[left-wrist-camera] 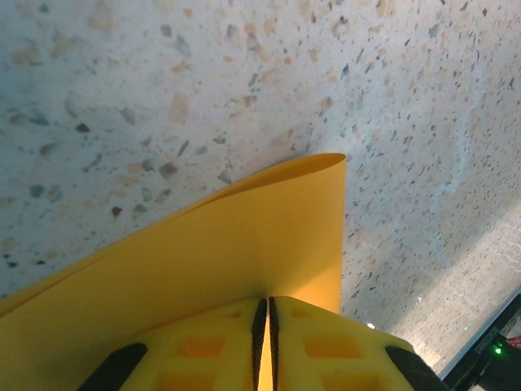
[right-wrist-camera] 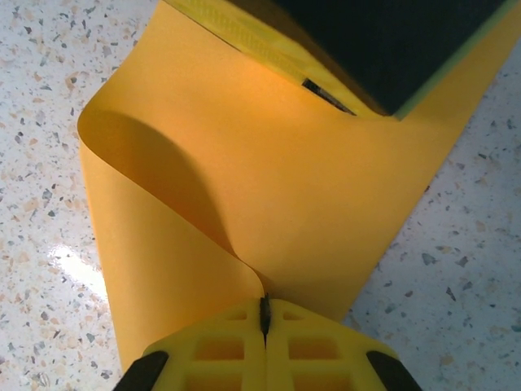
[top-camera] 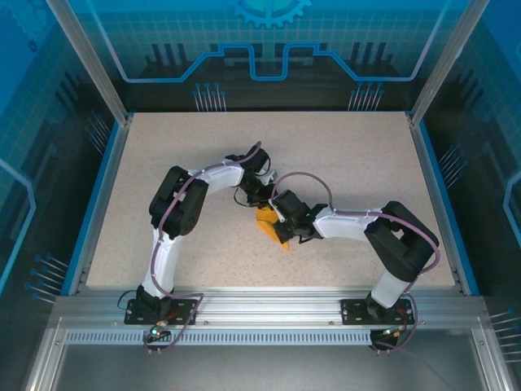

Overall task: Fold a paper plane with a square sheet of paper (fold left side to right side)
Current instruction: Third fold the triangle at the center of the table.

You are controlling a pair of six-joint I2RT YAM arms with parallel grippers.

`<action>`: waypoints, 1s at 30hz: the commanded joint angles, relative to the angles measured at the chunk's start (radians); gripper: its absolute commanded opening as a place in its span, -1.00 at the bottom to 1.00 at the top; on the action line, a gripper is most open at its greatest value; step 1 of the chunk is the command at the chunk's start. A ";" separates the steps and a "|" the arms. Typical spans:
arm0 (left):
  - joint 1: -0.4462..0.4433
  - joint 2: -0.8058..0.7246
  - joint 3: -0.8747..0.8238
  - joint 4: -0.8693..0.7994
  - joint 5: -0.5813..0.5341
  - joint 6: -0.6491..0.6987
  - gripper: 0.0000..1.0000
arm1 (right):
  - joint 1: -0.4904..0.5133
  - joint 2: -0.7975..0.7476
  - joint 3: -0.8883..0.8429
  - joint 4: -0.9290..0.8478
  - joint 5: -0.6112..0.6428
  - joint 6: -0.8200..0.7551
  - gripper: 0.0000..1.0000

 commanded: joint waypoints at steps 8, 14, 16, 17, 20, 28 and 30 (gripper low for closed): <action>-0.019 0.008 0.077 -0.113 -0.053 0.041 -0.40 | 0.017 0.064 0.011 -0.075 -0.051 0.010 -1.00; 0.016 0.003 0.191 -0.198 -0.073 0.072 -0.19 | 0.019 0.062 0.009 -0.082 -0.062 0.006 -1.00; 0.034 -0.010 0.199 -0.204 -0.075 0.072 -0.14 | 0.020 0.062 0.007 -0.084 -0.064 0.004 -1.00; 0.042 -0.018 0.195 -0.206 -0.079 0.074 -0.13 | 0.019 0.062 0.009 -0.084 -0.064 0.003 -1.00; 0.065 -0.074 0.137 -0.186 -0.090 0.075 -0.18 | 0.020 0.065 0.009 -0.084 -0.068 0.000 -1.00; 0.132 -0.234 -0.085 -0.090 -0.093 0.048 -0.24 | 0.019 0.076 0.012 -0.076 -0.080 -0.006 -1.00; 0.141 -0.272 -0.133 -0.071 -0.090 0.045 -0.33 | 0.020 0.076 0.014 -0.078 -0.080 -0.007 -1.00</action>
